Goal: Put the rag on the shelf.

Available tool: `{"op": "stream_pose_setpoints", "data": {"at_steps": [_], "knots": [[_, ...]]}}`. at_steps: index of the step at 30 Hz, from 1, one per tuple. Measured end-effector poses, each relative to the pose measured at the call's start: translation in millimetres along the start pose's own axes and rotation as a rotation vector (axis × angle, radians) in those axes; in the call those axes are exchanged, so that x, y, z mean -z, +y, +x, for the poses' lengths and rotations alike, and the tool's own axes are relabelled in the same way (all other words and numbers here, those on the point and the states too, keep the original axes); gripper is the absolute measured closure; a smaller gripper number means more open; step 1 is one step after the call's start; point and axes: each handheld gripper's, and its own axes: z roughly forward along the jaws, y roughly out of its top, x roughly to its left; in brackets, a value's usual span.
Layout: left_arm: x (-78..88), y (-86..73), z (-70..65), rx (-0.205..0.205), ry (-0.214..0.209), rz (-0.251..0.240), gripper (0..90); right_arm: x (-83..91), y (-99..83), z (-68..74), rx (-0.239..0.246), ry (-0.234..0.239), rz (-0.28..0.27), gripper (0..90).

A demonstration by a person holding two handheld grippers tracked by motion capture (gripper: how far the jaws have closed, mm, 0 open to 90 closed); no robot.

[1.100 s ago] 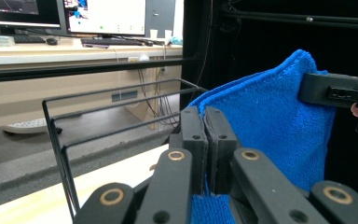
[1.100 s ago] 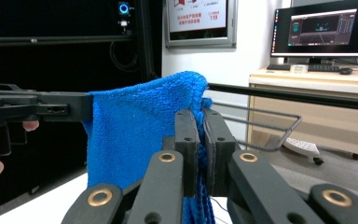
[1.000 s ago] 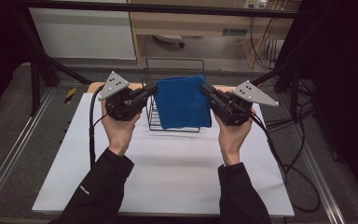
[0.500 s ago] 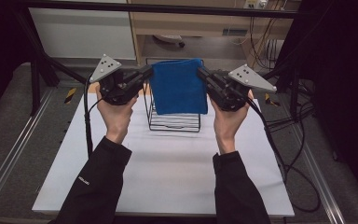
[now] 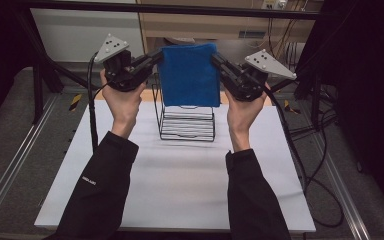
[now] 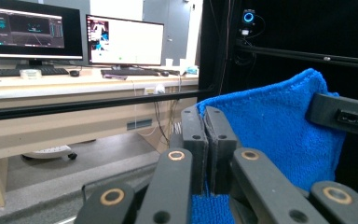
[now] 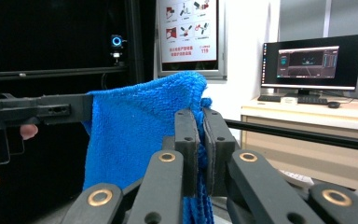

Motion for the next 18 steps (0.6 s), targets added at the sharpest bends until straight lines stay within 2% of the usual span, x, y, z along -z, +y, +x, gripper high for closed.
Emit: {"op": "stream_pose_setpoints", "data": {"at_steps": [6,10,18], "knots": [[-10.6,11.9,4.9,0.008,0.007,-0.003,87.7,-9.2,5.1,-4.9,-0.007,-0.008,-0.008,86.6],[-17.9,19.0,5.4,-0.007,0.020,-0.004,87.7,-17.7,8.7,-11.4,-0.007,-0.023,-0.014,86.6],[-37.8,25.2,12.4,-0.001,0.048,-0.003,87.7,-32.7,12.4,-23.9,-0.028,-0.027,-0.022,86.6]]}}
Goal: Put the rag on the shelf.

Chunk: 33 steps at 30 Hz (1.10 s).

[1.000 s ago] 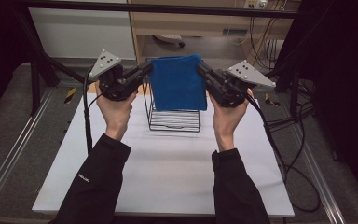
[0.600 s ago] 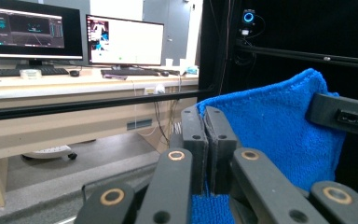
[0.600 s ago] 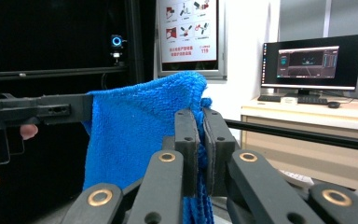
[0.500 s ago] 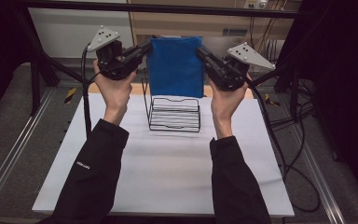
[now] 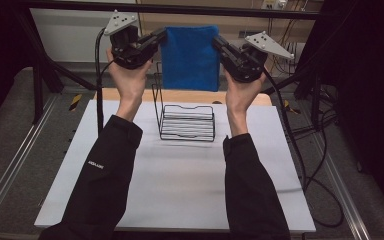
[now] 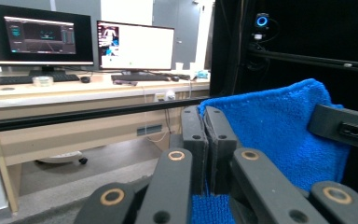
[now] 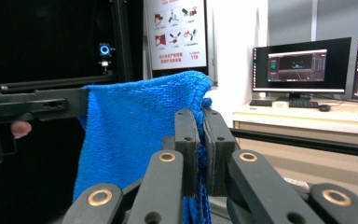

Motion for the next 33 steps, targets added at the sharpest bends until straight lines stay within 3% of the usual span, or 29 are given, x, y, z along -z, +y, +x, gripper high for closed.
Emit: {"op": "stream_pose_setpoints", "data": {"at_steps": [5,10,15,18,22,26,33], "knots": [[-10.9,-2.4,8.2,-0.001,0.010,0.008,87.7,-10.5,-0.4,-6.5,0.002,-0.011,0.009,86.6],[-18.8,-6.3,17.7,0.035,0.010,0.006,87.6,-21.3,-3.1,-11.0,0.000,-0.013,0.032,86.6],[-25.8,-8.3,25.1,0.025,0.018,0.020,87.5,-32.9,-5.7,-18.0,-0.009,-0.016,0.049,86.6],[-30.4,-9.5,28.7,-0.009,0.037,0.042,87.6,-41.3,-8.1,-21.9,-0.024,-0.011,0.053,86.6],[-33.6,-14.3,36.8,0.006,0.033,0.053,87.5,-45.8,-12.2,-22.5,-0.014,-0.009,0.066,86.6],[-33.2,-23.1,38.3,0.000,0.020,0.066,87.5,-45.8,-21.1,-22.2,-0.006,-0.007,0.092,86.4],[-25.9,-41.1,32.7,-0.030,-0.016,0.092,87.5,-30.9,-39.1,-21.2,-0.016,-0.004,0.118,86.3]]}}
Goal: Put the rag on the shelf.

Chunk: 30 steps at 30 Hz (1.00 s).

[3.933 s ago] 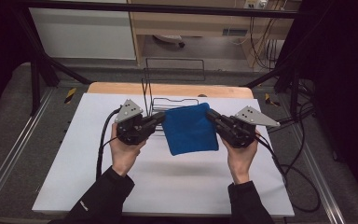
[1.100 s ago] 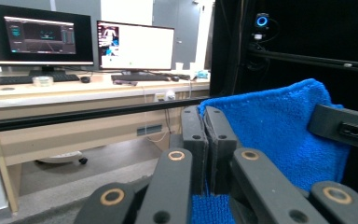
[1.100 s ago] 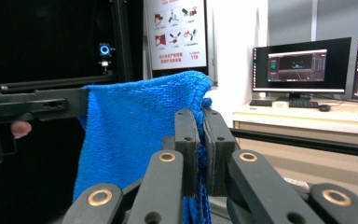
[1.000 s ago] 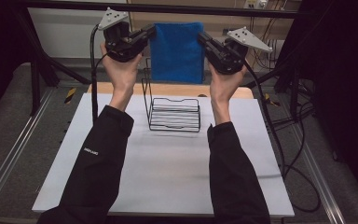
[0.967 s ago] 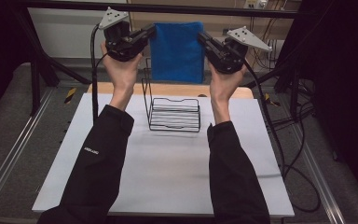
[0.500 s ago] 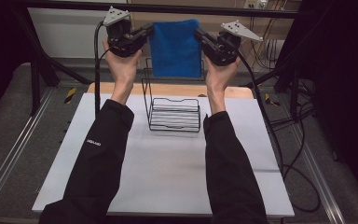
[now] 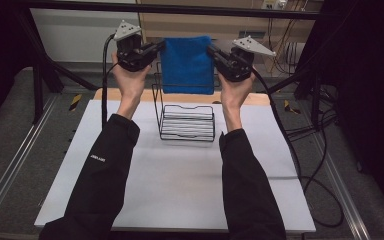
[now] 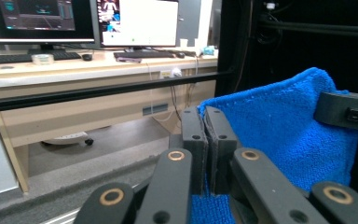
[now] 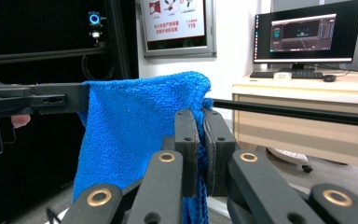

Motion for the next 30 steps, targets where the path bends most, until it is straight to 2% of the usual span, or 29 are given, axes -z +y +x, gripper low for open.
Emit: {"op": "stream_pose_setpoints", "data": {"at_steps": [8,17,23,24,30], "knots": [[12.9,-12.5,-8.3,-0.043,-0.040,0.012,87.5,14.8,-20.3,1.8,-0.018,0.019,-0.011,86.2],[31.5,-17.4,-16.7,-0.092,-0.082,0.012,87.3,30.5,-28.5,7.1,-0.008,0.053,-0.030,85.5],[39.8,-25.7,-20.9,-0.103,-0.112,0.033,87.1,37.6,-34.0,8.3,0.027,0.067,-0.008,84.7],[41.2,-27.4,-21.7,-0.100,-0.116,0.033,87.0,39.0,-36.3,7.4,0.035,0.083,0.007,84.4],[47.5,-36.0,-23.4,-0.103,-0.142,0.061,86.8,42.0,-41.4,6.3,0.056,0.098,0.014,83.7]]}}
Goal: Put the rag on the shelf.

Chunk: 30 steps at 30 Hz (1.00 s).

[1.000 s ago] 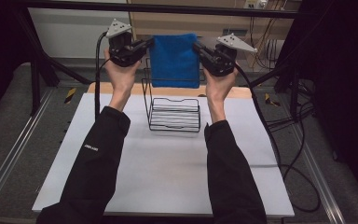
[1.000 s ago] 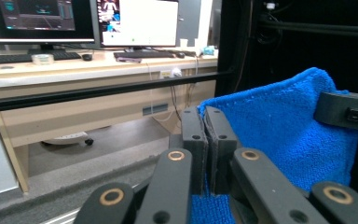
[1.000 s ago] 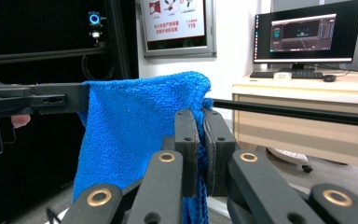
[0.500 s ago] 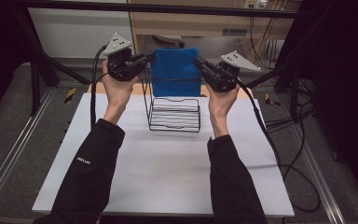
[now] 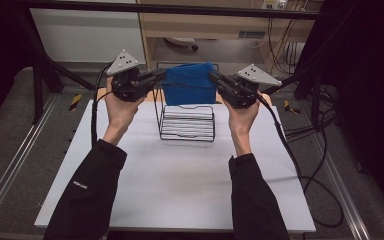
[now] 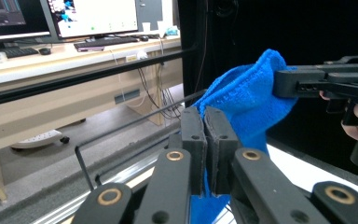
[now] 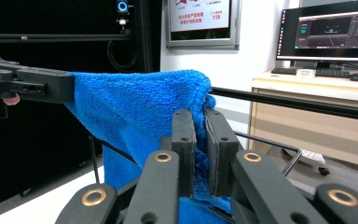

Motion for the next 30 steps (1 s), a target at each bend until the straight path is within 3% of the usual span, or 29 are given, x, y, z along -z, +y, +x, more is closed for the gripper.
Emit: {"op": "stream_pose_setpoints", "data": {"at_steps": [11,18,20,21,22,24,25,30], "knots": [[4.8,-19.2,-9.6,0.013,-0.035,0.056,86.8,4.7,-7.7,1.1,0.033,0.003,0.020,81.3],[2.6,-29.9,-12.3,0.027,-0.028,0.101,86.9,9.6,-10.5,0.6,0.033,0.026,0.048,74.6],[1.5,-32.7,-13.3,0.027,-0.025,0.112,87.0,13.2,-9.4,1.5,0.027,0.049,0.065,65.2],[1.0,-34.2,-13.6,0.024,-0.023,0.118,87.0,13.2,-9.4,1.5,0.027,0.049,0.065,65.2],[0.7,-35.7,-13.6,0.022,-0.021,0.122,87.0,16.5,-8.3,1.9,0.023,0.056,0.075,57.7],[0.2,-39.2,-13.3,0.026,-0.022,0.127,87.0,18.8,-7.5,2.5,0.025,0.055,0.076,53.4],[-0.2,-41.0,-13.0,0.028,-0.020,0.130,87.0,23.3,-5.7,3.1,0.023,0.051,0.063,46.5],[-2.2,-50.0,-10.3,0.038,-0.017,0.145,87.0,29.5,-0.3,4.3,-0.002,0.072,0.033,37.0]]}}
